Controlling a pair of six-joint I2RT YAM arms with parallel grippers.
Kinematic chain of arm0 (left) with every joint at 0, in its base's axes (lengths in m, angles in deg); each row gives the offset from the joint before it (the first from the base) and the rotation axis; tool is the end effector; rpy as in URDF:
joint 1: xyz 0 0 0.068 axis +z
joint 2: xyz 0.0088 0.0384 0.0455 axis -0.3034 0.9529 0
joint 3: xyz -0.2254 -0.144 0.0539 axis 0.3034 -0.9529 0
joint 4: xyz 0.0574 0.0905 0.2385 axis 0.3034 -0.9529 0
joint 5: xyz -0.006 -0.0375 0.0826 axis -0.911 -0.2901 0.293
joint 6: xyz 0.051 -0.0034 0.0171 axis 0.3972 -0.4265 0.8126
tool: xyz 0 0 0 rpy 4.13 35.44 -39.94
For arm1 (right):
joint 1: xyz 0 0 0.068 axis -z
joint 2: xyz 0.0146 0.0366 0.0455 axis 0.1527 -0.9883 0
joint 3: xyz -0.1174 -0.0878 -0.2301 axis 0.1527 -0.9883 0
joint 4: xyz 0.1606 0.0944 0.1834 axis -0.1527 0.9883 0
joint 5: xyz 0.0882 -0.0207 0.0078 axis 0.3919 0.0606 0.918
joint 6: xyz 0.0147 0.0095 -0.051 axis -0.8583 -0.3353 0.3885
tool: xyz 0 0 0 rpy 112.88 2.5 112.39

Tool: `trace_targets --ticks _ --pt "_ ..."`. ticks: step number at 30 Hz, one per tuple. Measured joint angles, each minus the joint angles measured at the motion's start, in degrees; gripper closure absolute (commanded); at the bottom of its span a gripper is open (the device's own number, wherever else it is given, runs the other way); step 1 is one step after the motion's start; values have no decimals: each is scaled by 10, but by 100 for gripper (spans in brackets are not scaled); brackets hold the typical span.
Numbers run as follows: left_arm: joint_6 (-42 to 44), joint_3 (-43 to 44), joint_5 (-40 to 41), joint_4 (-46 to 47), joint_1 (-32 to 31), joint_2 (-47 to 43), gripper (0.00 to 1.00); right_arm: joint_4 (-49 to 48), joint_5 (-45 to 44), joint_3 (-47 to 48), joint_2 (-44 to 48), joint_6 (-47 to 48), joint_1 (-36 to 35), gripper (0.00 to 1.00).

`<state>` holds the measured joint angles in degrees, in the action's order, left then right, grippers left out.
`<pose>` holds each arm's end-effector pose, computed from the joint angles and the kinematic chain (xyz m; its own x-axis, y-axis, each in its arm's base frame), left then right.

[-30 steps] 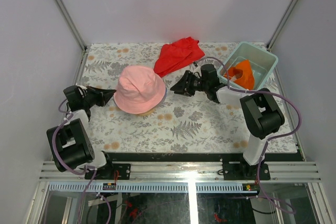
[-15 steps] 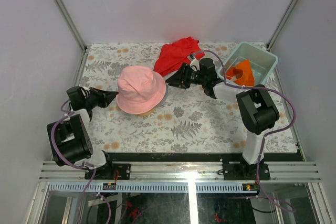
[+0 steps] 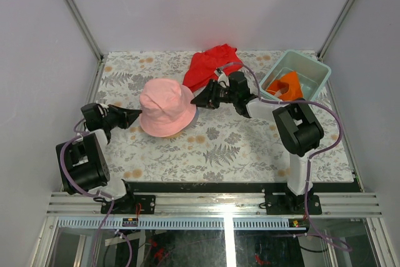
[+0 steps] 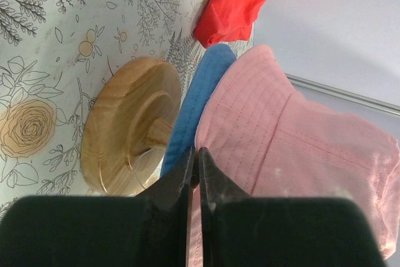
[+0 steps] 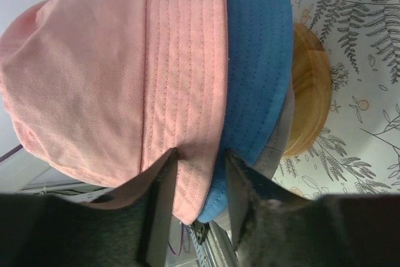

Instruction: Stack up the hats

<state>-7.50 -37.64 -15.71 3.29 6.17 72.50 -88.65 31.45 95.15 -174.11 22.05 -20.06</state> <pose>0.2583 0.0854 0.1624 -0.4954 -0.8680 -0.0342 -0.3116 0.2143 -0.9257 0.3698 0.2313 0.1972 -0.9132 0.2222 -0.3415 -0.2827 0.2580 0.9239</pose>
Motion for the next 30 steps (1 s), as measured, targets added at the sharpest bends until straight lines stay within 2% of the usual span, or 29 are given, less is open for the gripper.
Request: trace_targets --ticks 3,7,25,30 --pt "0 0 0 8 -2 6 100 -2 0 0 0 -3 -3 91" --pt "2 -8 0 22 -2 17 100 -7 -4 -7 0 -11 -3 100" --pt "8 -39 -12 87 -5 45 100 -39 -18 -54 14 9 -7 99" --pt "9 -34 -12 65 -6 23 98 -17 -20 -53 22 25 -8 78"
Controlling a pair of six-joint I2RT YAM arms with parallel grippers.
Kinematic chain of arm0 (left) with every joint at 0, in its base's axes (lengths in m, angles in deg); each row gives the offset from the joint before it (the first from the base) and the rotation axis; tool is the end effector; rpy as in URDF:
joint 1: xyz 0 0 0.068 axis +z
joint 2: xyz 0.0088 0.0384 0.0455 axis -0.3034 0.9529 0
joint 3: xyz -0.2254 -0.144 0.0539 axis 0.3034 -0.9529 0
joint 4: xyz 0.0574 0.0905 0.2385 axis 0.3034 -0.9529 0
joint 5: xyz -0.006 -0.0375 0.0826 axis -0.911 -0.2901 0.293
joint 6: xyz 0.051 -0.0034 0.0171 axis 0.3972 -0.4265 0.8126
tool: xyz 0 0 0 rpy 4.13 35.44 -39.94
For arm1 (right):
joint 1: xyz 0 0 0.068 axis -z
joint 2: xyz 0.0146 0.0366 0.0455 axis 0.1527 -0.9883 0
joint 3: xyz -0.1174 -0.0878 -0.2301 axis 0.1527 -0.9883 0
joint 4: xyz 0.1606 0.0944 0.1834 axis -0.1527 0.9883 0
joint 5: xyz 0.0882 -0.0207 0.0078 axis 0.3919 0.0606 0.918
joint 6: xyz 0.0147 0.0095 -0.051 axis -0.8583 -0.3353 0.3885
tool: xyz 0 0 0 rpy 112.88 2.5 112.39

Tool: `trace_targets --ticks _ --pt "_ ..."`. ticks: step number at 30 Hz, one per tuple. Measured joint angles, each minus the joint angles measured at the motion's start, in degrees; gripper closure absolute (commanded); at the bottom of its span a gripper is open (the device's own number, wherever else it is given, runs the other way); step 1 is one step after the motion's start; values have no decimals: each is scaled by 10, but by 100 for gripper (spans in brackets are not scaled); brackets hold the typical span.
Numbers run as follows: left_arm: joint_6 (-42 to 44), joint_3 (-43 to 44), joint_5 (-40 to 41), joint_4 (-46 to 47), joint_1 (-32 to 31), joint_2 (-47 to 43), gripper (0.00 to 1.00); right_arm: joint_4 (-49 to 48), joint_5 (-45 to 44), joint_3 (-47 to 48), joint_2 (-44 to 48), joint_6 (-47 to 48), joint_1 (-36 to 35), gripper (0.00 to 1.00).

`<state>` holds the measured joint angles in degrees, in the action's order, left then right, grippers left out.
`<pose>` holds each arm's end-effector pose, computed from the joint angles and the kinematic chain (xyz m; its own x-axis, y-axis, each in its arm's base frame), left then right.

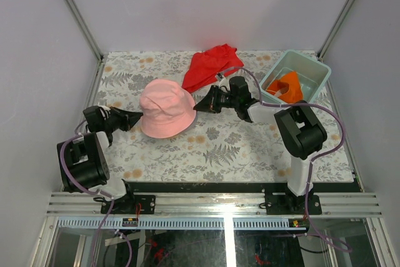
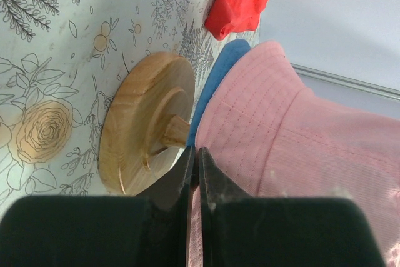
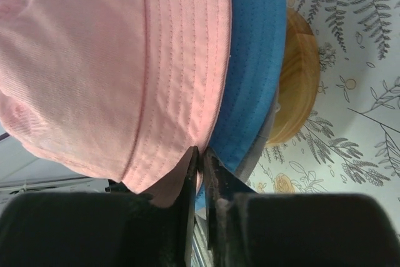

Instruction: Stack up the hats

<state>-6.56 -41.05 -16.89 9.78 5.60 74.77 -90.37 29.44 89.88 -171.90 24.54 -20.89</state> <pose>0.2538 0.0800 0.1461 -0.5228 -0.8507 -0.0542 -0.2810 0.2320 -0.9312 0.3524 0.2276 0.1874 -0.9020 0.2212 -0.3709 -0.3020 0.2907 0.9079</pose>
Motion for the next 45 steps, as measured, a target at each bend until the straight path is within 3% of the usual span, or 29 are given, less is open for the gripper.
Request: trace_targets --ticks 4,8,11,20,27,29,34,40,45 --pt "7 25 11 -55 0 -35 86 45 -6 7 5 22 -1 67" --pt "11 49 16 -88 0 -63 70 80 -11 7 5 34 -1 63" --pt "10 51 18 -97 5 -78 63 106 -18 7 12 45 -1 62" --pt "1 30 37 -127 54 -82 58 238 -75 37 87 123 -1 51" --pt "14 53 88 -205 83 -107 56 426 -223 162 147 205 24 40" --pt "24 77 93 -216 76 -112 58 469 -261 203 156 217 54 39" --pt "38 80 96 -230 40 -117 98 539 -309 245 160 227 142 39" --pt "27 -4 107 -235 19 -113 100 584 -323 250 165 229 176 39" --pt "13 -4 108 -173 13 -28 100 586 -315 250 202 226 173 39"
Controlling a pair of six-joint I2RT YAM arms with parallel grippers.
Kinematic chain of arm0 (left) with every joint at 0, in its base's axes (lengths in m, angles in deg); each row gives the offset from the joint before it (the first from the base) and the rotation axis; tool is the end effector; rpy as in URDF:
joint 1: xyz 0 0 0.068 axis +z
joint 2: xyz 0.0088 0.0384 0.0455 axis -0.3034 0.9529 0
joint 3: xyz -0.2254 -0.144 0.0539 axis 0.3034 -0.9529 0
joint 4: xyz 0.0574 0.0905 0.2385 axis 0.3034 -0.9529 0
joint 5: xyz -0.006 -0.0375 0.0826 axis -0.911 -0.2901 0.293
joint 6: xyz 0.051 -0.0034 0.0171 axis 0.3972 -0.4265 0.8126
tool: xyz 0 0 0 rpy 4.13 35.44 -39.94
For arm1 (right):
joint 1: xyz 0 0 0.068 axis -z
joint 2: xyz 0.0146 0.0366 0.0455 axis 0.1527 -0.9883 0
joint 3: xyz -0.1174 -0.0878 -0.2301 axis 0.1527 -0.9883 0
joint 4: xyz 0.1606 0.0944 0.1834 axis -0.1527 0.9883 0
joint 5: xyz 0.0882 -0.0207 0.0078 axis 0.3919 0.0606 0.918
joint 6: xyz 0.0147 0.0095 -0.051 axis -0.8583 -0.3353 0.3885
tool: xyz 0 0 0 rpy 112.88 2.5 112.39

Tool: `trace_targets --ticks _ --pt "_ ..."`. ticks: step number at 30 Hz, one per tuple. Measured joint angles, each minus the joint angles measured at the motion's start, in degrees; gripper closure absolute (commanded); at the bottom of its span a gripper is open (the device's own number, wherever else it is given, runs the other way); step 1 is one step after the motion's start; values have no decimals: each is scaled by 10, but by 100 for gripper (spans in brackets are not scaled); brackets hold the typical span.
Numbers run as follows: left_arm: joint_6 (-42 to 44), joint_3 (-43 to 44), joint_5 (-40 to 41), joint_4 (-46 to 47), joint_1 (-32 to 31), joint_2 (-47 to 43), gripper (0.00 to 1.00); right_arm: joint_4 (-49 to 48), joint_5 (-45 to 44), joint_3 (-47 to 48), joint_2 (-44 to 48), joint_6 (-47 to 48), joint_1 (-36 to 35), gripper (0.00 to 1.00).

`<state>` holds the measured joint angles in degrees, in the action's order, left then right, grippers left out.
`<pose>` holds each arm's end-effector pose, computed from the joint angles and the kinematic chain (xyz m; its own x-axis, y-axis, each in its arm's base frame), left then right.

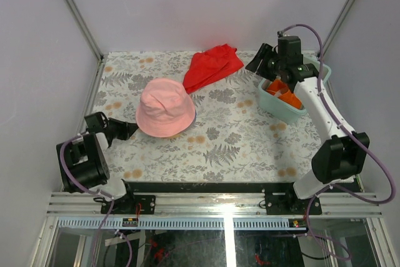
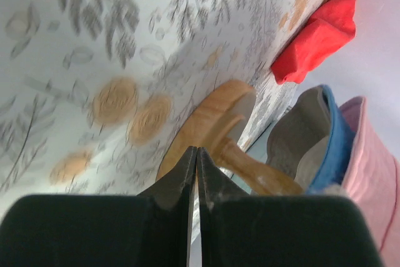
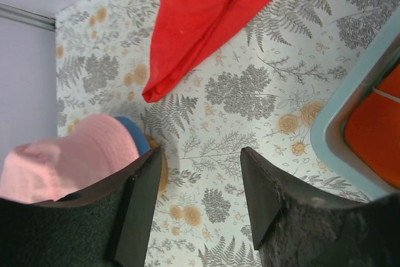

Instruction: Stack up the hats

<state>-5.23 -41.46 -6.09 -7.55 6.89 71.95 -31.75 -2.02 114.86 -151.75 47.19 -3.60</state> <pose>0.2326 0.0823 0.1300 -0.3849 -0.9216 0.0503 -0.5576 0.1887 -0.8084 0.3597 0.0850 0.3681 -0.5847 0.4530 -0.6730 -0.0209 0.8209 0.5706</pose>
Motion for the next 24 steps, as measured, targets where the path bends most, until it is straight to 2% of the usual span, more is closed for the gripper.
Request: trace_targets --ticks 4,11,24 --pt "-19 13 1 83 -16 70 100 -8 2 -15 42 -2 0 39" --pt "-63 13 11 188 -84 141 100 -7 1 -27 64 -3 0 39" --pt "-123 14 51 302 -162 212 100 4 -16 -57 115 -2 1 38"
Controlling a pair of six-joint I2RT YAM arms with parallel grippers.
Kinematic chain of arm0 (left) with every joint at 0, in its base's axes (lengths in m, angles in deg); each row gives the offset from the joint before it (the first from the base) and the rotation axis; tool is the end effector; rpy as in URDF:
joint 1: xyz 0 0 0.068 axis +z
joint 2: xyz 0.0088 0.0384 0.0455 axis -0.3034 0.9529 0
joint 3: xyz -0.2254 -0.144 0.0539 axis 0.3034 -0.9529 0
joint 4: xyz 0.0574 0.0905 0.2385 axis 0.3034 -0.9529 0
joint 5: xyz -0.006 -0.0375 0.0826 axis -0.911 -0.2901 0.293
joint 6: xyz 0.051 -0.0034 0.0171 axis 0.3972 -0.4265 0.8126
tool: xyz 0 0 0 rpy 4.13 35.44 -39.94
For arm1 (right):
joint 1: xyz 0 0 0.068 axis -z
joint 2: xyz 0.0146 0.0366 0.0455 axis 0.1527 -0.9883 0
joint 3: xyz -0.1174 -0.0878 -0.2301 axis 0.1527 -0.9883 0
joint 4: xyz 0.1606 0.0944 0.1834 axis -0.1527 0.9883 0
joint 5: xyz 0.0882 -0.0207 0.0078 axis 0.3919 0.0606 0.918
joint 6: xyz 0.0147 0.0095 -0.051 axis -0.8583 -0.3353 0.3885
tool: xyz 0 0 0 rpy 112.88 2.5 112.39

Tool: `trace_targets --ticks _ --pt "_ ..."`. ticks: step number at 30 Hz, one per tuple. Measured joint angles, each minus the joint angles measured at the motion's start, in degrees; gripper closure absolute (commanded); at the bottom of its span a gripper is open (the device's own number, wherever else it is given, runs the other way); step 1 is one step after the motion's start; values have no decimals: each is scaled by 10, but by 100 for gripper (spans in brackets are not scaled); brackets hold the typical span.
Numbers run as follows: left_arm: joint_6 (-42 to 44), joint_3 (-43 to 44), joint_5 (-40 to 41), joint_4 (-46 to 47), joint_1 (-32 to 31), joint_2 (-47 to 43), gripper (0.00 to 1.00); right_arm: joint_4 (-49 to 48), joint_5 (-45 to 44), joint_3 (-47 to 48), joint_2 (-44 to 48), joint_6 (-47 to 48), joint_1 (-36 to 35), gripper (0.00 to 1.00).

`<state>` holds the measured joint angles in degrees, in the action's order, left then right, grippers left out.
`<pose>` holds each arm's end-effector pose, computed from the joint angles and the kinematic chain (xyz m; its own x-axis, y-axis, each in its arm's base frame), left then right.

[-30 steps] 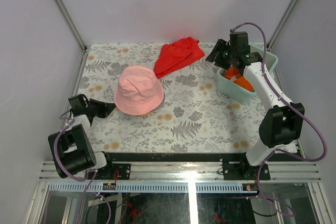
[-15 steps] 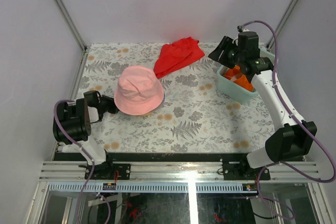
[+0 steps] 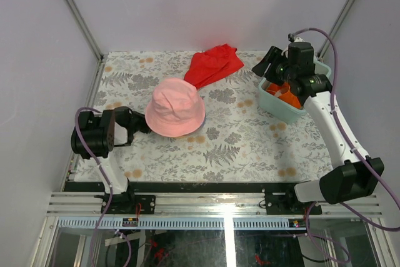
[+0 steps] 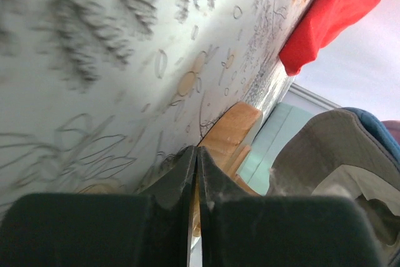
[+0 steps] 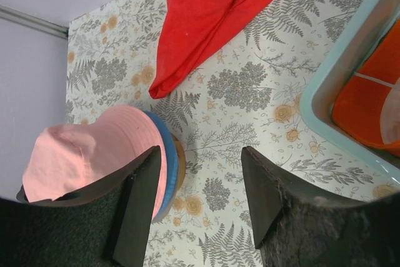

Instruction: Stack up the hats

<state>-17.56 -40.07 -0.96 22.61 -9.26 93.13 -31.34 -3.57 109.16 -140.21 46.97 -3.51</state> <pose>0.2877 0.0231 0.0821 -0.4764 -0.8770 0.0634 -0.4781 0.1978 -0.8558 0.3074 0.0720 0.3981 -0.5065 0.4764 -0.7187 -0.0521 0.8151 0.5770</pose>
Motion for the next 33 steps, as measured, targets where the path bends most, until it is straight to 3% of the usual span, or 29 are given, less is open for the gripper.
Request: trace_targets --ticks 7,16,23,33 --pt "-47 7 17 62 -70 35 100 51 -37 19 -6 15 12 37" --pt "-78 13 31 82 -104 47 98 137 -89 104 -109 63 83 27" --pt "-21 25 19 -5 -47 -4 73 199 -153 224 -240 116 118 23" --pt "84 74 4 -163 73 -91 68 254 -185 246 -309 155 118 25"
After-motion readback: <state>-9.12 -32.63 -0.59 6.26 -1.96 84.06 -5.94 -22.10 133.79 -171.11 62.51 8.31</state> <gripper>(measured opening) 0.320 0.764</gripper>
